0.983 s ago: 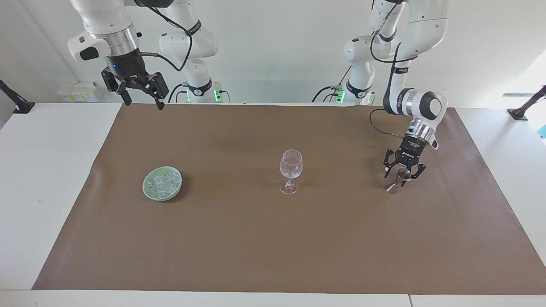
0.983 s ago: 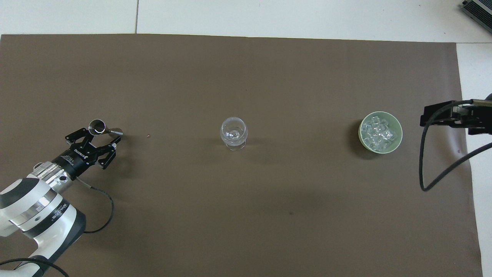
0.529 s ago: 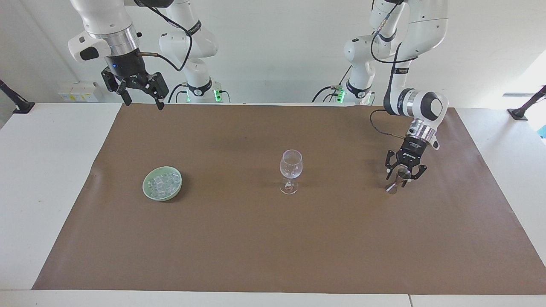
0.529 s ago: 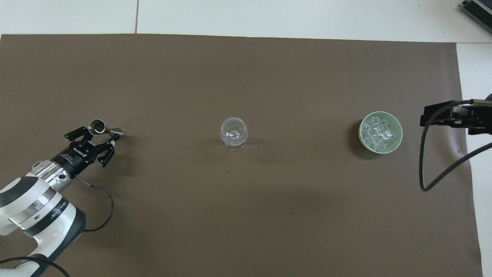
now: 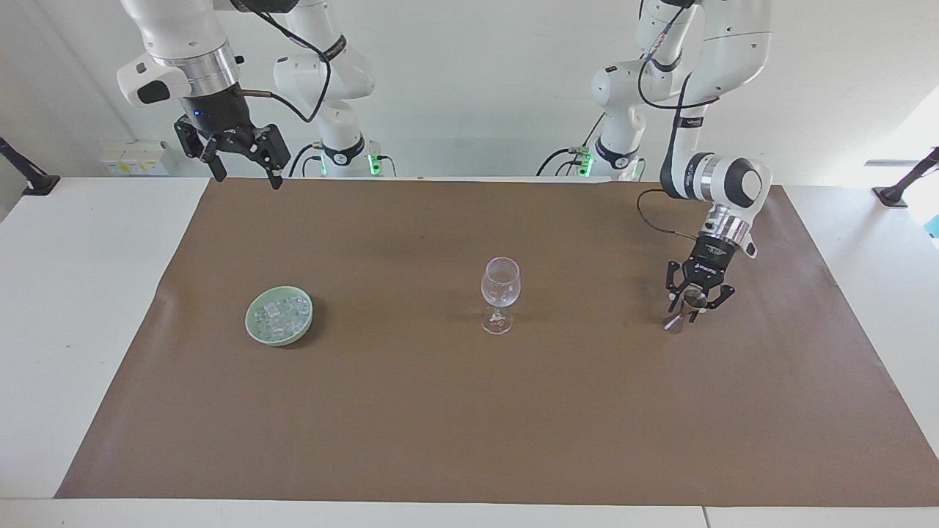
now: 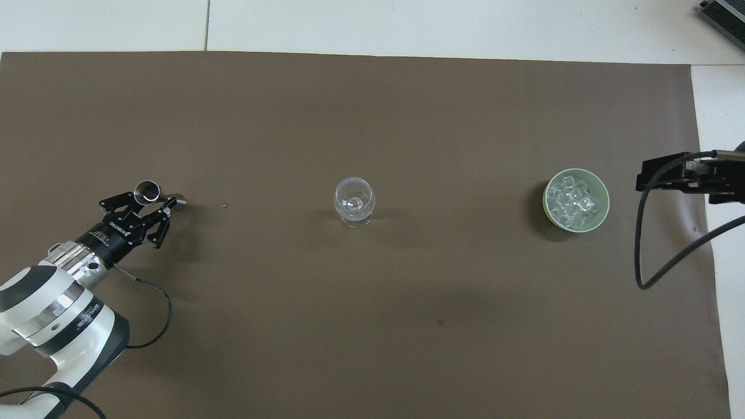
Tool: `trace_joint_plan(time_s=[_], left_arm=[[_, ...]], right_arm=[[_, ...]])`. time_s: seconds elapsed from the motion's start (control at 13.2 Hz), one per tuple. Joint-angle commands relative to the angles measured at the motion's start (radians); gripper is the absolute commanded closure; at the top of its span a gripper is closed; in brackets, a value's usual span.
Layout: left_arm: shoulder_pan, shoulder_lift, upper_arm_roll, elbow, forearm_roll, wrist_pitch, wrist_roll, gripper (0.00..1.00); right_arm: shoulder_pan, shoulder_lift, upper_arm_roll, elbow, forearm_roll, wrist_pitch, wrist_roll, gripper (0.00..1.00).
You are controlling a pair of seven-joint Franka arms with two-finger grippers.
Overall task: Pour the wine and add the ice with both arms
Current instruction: 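Lift the silver shaker with the left gripper toward the wine glass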
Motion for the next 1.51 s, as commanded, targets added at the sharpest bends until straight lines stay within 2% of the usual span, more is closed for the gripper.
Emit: trace_joint_plan(time_s=[0.0, 0.23, 0.45, 0.53, 0.68, 0.98, 1.44], left_arm=[[-0.008, 0.013, 0.006, 0.01, -0.029, 0.014, 0.018, 0.81], [-0.007, 0.015, 0.006, 0.009, -0.029, 0.014, 0.016, 0.94], [-0.005, 0.038, 0.006, 0.017, -0.028, 0.007, 0.016, 0.94], [-0.004, 0.038, 0.006, 0.017, -0.028, 0.005, 0.015, 1.0], [-0.004, 0.036, 0.006, 0.02, -0.025, -0.001, 0.007, 1.0], [-0.037, -0.016, -0.006, 0.032, -0.025, 0.074, -0.056, 1.0], [-0.216, -0.136, -0.007, 0.052, -0.023, 0.23, -0.218, 1.0]], right_arm=[[-0.005, -0.005, 0.002, 0.001, 0.014, -0.013, -0.022, 0.0], [-0.005, -0.005, 0.002, 0.001, 0.014, -0.013, -0.022, 0.0], [-0.005, -0.005, 0.002, 0.0, 0.014, -0.013, -0.022, 0.0], [-0.005, -0.005, 0.002, 0.0, 0.014, -0.013, -0.022, 0.0], [-0.005, -0.005, 0.002, 0.001, 0.014, -0.013, -0.022, 0.0], [-0.005, -0.005, 0.002, 0.0, 0.016, -0.013, -0.022, 0.0], [-0.005, -0.005, 0.002, 0.0, 0.014, -0.013, -0.022, 0.0]])
